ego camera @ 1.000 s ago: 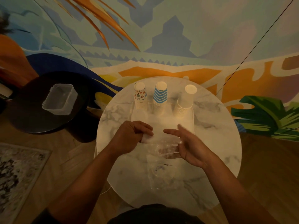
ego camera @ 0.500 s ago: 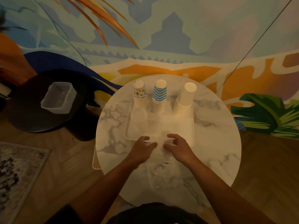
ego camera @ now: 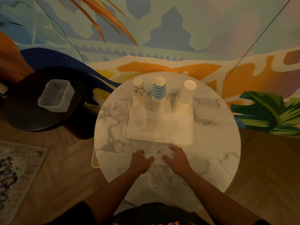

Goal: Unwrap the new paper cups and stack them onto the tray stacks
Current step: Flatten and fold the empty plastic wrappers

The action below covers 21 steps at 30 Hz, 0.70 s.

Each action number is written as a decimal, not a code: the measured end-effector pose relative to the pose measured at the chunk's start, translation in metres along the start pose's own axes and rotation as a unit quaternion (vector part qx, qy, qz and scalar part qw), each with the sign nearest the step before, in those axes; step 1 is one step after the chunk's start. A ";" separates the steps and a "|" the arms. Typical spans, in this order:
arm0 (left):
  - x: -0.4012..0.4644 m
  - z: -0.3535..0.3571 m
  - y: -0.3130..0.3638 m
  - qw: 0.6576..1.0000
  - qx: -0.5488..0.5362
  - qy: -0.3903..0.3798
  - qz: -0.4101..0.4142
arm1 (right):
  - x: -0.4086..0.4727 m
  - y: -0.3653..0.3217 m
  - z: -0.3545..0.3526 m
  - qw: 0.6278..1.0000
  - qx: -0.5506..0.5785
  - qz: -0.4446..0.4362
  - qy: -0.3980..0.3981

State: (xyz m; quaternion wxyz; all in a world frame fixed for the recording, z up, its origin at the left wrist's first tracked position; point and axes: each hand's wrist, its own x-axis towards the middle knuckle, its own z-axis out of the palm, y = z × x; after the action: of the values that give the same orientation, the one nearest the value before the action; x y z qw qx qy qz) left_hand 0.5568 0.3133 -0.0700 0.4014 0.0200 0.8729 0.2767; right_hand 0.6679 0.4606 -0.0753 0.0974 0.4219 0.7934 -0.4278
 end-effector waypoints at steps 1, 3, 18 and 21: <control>0.001 0.002 -0.002 1.000 0.008 -0.006 -0.009 | -0.001 0.004 0.000 1.000 -0.014 0.009 -0.002; 0.000 0.004 -0.005 1.000 0.019 -0.012 -0.016 | -0.003 0.009 0.000 0.999 -0.028 0.027 -0.011; -0.005 0.022 -0.008 0.983 -0.137 -0.100 -0.067 | -0.010 0.021 0.006 0.994 0.035 0.087 -0.051; -0.006 0.018 -0.010 0.979 -0.150 -0.125 -0.052 | -0.011 0.019 0.010 0.995 0.054 0.073 -0.036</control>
State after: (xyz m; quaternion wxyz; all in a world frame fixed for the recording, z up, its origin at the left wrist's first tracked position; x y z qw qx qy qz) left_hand 0.5758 0.3118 -0.0802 0.5197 -0.0510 0.7642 0.3785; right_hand 0.6871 0.4517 -0.0872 0.1342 0.4672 0.7324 -0.4768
